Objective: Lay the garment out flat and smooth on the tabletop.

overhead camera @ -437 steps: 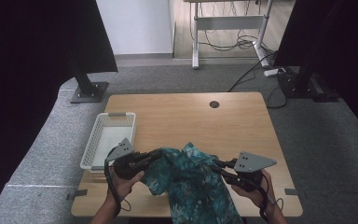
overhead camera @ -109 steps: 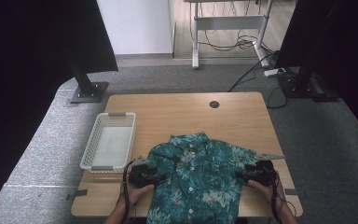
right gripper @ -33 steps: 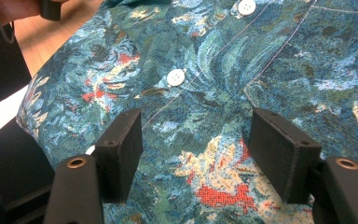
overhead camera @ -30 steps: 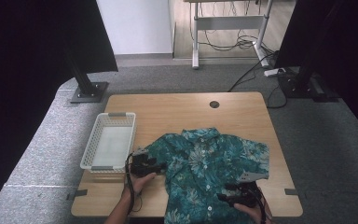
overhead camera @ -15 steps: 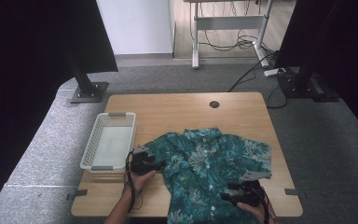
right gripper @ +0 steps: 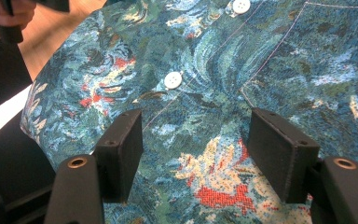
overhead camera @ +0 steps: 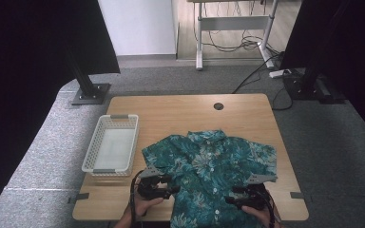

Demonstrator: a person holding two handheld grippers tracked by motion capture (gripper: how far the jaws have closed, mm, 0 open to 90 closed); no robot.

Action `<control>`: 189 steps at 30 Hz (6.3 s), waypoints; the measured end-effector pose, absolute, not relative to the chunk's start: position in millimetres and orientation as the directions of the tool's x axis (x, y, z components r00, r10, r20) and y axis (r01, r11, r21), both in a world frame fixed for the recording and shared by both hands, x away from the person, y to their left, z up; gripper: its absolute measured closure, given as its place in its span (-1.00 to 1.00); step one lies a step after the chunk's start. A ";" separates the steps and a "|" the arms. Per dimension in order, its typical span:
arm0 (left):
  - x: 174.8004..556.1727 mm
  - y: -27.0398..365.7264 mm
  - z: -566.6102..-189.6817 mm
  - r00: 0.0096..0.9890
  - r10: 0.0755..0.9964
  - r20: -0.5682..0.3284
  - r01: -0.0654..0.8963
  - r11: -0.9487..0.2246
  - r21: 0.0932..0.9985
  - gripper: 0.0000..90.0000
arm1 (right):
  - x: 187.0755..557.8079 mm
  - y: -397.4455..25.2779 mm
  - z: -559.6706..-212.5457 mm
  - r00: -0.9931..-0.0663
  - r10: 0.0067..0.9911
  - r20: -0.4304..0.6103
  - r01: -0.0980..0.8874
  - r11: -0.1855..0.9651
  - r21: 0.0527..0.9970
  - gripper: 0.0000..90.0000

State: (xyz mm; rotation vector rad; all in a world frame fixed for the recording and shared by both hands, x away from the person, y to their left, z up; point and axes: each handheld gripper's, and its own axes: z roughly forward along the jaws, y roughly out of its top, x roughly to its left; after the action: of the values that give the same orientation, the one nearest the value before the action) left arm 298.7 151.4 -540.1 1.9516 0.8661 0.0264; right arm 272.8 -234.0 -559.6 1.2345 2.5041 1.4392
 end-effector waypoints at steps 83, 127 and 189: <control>301.0 176.2 -549.0 0.727 0.562 -0.395 0.615 -0.275 0.739 -0.24 | 282.8 -211.2 -551.1 -0.707 0.634 0.314 0.617 0.336 0.712 -0.35; 283.7 189.4 -553.1 0.698 0.656 -0.288 0.571 -0.268 0.776 -0.32 | 247.0 -63.8 -547.9 -0.845 0.530 0.074 0.422 0.575 0.701 0.70; 283.2 165.6 -557.4 0.715 0.627 -0.308 0.579 -0.285 0.764 -0.31 | 229.7 -91.0 -543.1 -0.868 0.461 0.184 0.434 0.522 0.735 -0.26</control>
State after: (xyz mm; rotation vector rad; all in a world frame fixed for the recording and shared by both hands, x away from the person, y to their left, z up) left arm 283.2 165.6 -557.4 1.9674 0.9246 0.0646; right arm 229.7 -91.0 -543.1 0.7975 2.7113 1.2940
